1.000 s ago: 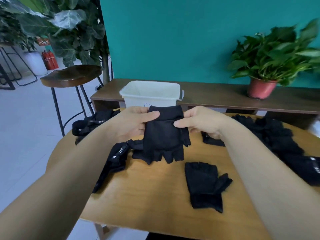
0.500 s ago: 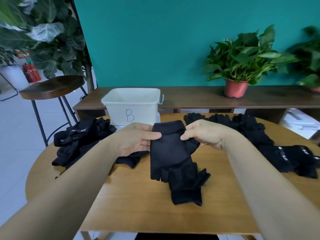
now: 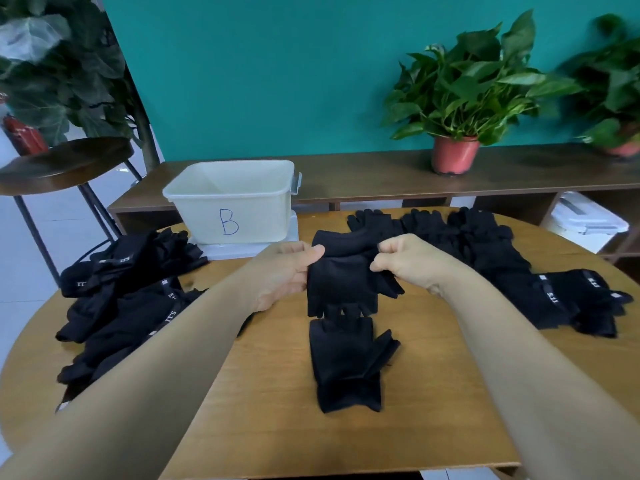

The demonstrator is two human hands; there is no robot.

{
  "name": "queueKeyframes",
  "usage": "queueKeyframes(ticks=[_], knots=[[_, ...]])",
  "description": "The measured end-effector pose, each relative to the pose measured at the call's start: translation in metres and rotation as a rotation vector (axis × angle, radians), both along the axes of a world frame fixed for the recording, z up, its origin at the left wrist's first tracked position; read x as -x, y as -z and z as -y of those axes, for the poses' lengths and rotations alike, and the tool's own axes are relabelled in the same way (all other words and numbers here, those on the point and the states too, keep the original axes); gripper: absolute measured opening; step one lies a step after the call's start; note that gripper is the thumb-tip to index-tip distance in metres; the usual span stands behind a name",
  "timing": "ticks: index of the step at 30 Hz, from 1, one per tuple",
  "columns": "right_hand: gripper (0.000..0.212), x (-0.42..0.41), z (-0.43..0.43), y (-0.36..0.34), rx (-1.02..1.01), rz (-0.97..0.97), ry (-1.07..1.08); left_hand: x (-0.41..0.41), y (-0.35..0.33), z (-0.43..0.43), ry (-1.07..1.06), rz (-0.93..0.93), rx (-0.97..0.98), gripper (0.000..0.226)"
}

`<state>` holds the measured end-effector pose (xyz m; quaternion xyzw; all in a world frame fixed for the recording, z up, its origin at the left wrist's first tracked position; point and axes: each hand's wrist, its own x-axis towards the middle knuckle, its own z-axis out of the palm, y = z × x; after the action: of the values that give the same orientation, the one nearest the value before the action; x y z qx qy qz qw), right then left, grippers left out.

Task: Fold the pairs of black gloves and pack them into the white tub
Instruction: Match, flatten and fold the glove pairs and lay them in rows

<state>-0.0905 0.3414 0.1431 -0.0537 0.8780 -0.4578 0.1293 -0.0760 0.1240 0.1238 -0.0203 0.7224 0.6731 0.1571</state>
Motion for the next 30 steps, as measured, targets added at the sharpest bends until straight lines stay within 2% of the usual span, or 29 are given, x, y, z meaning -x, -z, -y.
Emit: queueKeyframes(ticks=[4, 7, 13, 21, 26, 30], knots=[[0.015, 0.021, -0.005, 0.021, 0.046, 0.024, 0.021, 0.021, 0.013, -0.001, 0.069, -0.041, 0.159, 0.006], [0.019, 0.036, -0.008, 0.035, 0.052, 0.052, 0.020, 0.035, 0.023, -0.003, 0.020, -0.098, 0.266, 0.012], [0.025, 0.055, -0.005, 0.054, 0.054, 0.047, 0.001, 0.048, 0.038, -0.002, -0.039, -0.155, 0.330, 0.012], [0.025, 0.052, -0.004, 0.058, 0.088, -0.016, -0.003, 0.045, 0.035, 0.000, -0.031, -0.248, 0.325, 0.013], [0.026, 0.040, -0.008, 0.066, 0.080, 0.009, -0.029, 0.035, 0.041, 0.002, 0.025, -0.236, 0.401, 0.012], [0.039, 0.028, -0.011, 0.072, 0.084, 0.010, -0.039, 0.018, 0.044, 0.001, 0.023, -0.232, 0.368, 0.012]])
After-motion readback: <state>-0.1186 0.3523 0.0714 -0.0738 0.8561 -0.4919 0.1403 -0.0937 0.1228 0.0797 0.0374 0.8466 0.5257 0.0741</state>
